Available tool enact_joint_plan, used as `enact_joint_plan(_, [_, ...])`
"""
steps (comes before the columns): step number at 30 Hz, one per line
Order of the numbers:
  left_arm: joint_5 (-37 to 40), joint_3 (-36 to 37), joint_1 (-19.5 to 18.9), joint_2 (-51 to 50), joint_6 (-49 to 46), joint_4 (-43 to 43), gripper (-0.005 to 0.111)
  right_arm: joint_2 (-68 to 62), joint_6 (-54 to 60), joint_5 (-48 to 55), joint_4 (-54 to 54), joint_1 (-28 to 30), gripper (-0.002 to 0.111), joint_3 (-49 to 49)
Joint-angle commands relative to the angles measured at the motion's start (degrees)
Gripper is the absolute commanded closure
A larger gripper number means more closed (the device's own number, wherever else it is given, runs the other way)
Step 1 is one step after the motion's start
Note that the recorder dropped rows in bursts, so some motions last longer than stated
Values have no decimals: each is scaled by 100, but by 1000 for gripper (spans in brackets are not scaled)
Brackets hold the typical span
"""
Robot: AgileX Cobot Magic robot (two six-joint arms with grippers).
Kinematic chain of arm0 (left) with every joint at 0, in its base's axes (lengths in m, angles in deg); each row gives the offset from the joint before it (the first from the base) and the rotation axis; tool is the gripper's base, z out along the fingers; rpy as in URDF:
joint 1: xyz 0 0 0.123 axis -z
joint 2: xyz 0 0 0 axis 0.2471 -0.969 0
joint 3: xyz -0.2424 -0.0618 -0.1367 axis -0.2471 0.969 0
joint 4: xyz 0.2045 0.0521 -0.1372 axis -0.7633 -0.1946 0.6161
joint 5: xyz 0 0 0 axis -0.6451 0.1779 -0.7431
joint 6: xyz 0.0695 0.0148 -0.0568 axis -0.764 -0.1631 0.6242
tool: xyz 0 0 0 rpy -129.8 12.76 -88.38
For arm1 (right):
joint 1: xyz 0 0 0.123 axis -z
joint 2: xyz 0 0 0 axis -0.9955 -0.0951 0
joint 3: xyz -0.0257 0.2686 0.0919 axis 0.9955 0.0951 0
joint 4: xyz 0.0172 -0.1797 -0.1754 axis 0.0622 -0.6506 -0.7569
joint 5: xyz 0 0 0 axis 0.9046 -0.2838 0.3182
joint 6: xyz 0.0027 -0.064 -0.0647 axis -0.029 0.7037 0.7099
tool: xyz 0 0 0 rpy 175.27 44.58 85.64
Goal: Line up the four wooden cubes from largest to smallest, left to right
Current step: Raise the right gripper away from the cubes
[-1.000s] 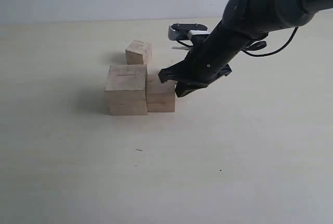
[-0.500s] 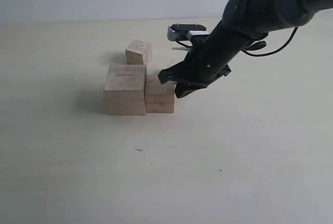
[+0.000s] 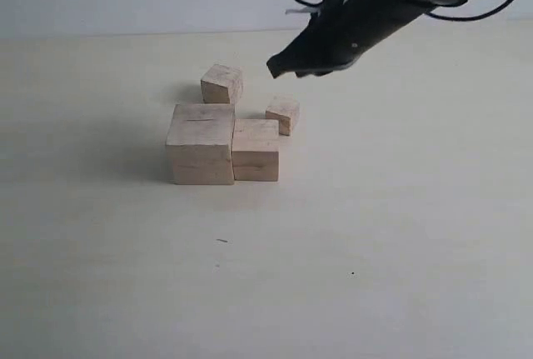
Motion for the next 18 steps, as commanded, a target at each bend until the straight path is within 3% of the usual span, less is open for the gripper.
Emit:
enact_joint_plan(1, [-61, 20, -16, 11, -21, 5, 107, 262, 373, -880, -181, -10, 108, -8])
enact_joint_plan(12, [-61, 20, -16, 11, -21, 5, 107, 266, 613, -1177, -181, -10, 108, -18])
enact_joint_plan(18, [-61, 20, -16, 11, -21, 5, 107, -74, 776, -926, -170, 13, 108, -704])
